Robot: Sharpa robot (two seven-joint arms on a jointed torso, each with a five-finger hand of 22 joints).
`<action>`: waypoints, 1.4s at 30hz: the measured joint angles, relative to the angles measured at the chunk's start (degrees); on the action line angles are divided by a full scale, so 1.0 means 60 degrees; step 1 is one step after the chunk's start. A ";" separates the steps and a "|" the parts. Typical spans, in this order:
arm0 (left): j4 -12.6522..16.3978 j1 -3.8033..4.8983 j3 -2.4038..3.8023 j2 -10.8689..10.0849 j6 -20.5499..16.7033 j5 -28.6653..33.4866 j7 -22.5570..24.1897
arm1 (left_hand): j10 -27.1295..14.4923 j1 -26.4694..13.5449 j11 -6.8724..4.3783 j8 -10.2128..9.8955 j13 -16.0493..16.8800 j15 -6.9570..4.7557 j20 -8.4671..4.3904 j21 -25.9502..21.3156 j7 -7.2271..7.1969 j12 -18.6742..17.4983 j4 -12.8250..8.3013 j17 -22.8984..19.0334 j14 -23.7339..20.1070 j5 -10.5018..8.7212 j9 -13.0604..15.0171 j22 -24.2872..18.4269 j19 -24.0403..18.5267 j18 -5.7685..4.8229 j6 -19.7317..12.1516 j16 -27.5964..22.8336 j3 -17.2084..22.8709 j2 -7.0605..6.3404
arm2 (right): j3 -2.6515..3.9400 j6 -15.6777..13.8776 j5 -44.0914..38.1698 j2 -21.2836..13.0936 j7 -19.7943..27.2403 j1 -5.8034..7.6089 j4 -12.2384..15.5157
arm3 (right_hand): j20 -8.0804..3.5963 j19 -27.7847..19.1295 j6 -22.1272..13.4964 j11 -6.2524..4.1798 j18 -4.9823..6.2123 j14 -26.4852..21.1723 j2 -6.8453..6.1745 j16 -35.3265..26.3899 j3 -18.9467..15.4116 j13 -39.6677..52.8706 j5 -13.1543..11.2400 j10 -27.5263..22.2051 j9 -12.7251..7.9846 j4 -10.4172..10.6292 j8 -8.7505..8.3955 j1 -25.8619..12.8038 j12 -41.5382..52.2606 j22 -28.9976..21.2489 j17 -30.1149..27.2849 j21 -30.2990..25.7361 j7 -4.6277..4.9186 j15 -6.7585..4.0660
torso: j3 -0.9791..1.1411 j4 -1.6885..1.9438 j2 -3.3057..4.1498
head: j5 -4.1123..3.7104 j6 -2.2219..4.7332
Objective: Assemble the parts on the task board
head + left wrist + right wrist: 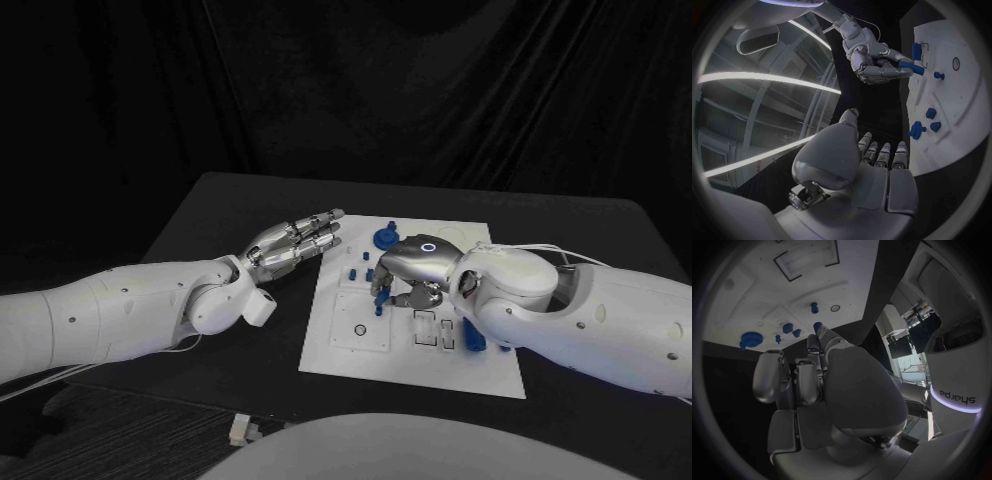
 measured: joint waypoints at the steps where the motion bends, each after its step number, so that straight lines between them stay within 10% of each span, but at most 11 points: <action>1: 0.0000 0.0000 0.0000 -0.0005 -0.0004 0.0000 0.0000 | 0.0000 -0.0020 0.0000 0.0000 0.0000 -0.0004 0.0000 0.0000 0.0000 0.0000 0.0010 0.0000 0.0004 -0.0016 0.0000 -0.0002 0.0000 0.0000 0.0000 0.0000 -0.0010 -0.0020 | -0.0001 0.0036 -0.0039 0.0068 0.0000 -0.0046 -0.0032 | 0.0000 0.0000 0.0000 0.0000 0.0000 0.0000 0.0000 0.0000 0.0000 0.0000 0.0000 0.0000 0.0000 0.0000 0.0000 0.0000 0.0000 0.0000 0.0009 0.0000 0.0000 0.0000 | 0.0000 0.0000 0.0001 | 0.0000 0.0000; 14: 0.0065 -0.0001 0.0000 -0.0043 -0.0043 0.0001 0.0000 | 0.0000 -0.0106 0.0000 0.0000 0.0000 -0.0038 0.0000 0.0000 0.0034 -0.0037 0.0102 -0.0001 -0.0030 -0.0016 0.0000 -0.0002 0.0000 0.0000 -0.0034 0.0000 -0.0023 0.0065 | -0.0001 0.0203 -0.0604 0.0760 0.0072 -0.0538 -0.0508 | 0.0000 0.0000 -0.0015 0.0000 -0.0001 0.0000 -0.0018 0.0000 0.0075 0.0001 0.0073 0.0000 0.0000 -0.0001 -0.0058 0.0008 -0.0038 -0.0001 0.0022 0.0000 0.0015 0.0000 | 0.0003 0.0015 0.0008 | 0.0032 0.0000; 42: 0.0007 -0.0002 0.0001 0.0009 -0.0018 0.0001 0.0000 | 0.0000 -0.0106 0.0000 0.0000 0.0002 -0.0037 0.0000 0.0000 0.0034 -0.0037 0.0128 -0.0004 -0.0030 -0.0015 0.0000 0.0000 0.0000 0.0000 -0.0033 0.0000 0.0004 0.0066 | 0.0002 0.0516 -0.0988 0.0986 0.0128 -0.0806 -0.0620 | 0.0000 0.0000 -0.0044 0.0001 0.0000 0.0000 -0.0139 0.0001 0.0159 0.0001 0.0131 -0.0001 0.0007 -0.0032 -0.0055 0.0053 -0.0038 0.0005 0.0035 0.0000 0.0039 0.0000 | 0.0004 -0.0004 0.0001 | 0.0135 0.0000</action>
